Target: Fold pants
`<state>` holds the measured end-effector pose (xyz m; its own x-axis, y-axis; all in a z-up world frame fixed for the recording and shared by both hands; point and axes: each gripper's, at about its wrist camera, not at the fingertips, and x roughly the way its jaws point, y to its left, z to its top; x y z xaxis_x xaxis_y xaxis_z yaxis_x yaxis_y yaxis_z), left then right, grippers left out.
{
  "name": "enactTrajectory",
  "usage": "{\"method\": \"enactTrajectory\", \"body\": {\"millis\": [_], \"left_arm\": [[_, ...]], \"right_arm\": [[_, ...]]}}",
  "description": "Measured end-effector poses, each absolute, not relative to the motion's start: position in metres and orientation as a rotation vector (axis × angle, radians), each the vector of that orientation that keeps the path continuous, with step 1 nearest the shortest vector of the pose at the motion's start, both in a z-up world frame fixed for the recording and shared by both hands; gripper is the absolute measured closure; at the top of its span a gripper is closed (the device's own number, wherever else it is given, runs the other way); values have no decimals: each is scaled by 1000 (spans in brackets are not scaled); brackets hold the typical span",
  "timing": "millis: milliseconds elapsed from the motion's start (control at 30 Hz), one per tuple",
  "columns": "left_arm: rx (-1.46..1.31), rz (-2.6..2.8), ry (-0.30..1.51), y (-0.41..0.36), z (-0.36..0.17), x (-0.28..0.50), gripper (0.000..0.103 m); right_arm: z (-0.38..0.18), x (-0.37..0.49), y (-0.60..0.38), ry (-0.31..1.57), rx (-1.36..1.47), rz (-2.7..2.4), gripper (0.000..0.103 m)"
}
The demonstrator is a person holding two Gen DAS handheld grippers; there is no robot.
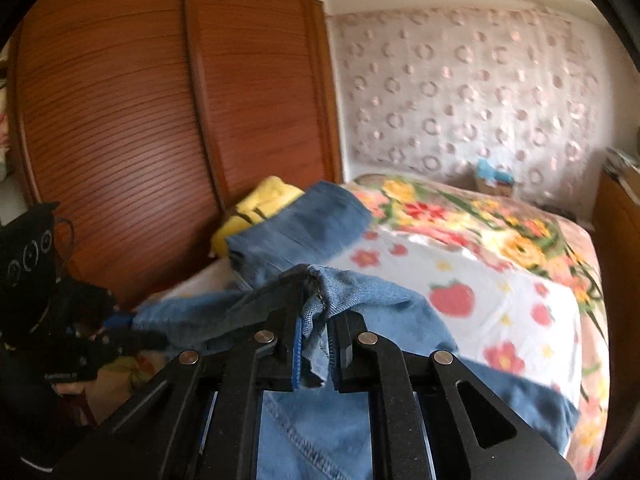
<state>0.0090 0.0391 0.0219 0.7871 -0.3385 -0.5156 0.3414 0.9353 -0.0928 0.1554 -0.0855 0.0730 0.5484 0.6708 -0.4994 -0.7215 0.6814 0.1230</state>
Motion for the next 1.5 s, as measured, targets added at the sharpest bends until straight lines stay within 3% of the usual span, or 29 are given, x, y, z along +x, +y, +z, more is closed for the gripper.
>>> {"method": "enactTrajectory", "body": {"millis": [300,400,533,767,833,900,933,1167,1500], "left_arm": [[-47,-290,644,71,-14,4,93],[-62,-255,684,80,-28,9,89],[-73,-231,709,88,-39,13,77],[-80,-205,682,99,-35,6,71],[-85,-196,663,102,-30,3,70],[-91,-193,647,105,-25,2,67],[-91,-193,644,105,-24,2,65],[-69,-175,669,101,-33,16,63],[-88,-123,666,123,-40,38,63]], "right_arm": [[47,178,1,637,-184,927,95],[36,189,27,664,-203,937,95],[24,205,57,697,-231,931,95],[5,222,94,742,-277,889,95],[4,223,95,751,-270,877,87],[7,221,90,744,-243,877,51],[10,219,86,729,-226,879,45],[20,198,41,700,-203,852,43],[-45,185,-66,781,-167,667,43]]}}
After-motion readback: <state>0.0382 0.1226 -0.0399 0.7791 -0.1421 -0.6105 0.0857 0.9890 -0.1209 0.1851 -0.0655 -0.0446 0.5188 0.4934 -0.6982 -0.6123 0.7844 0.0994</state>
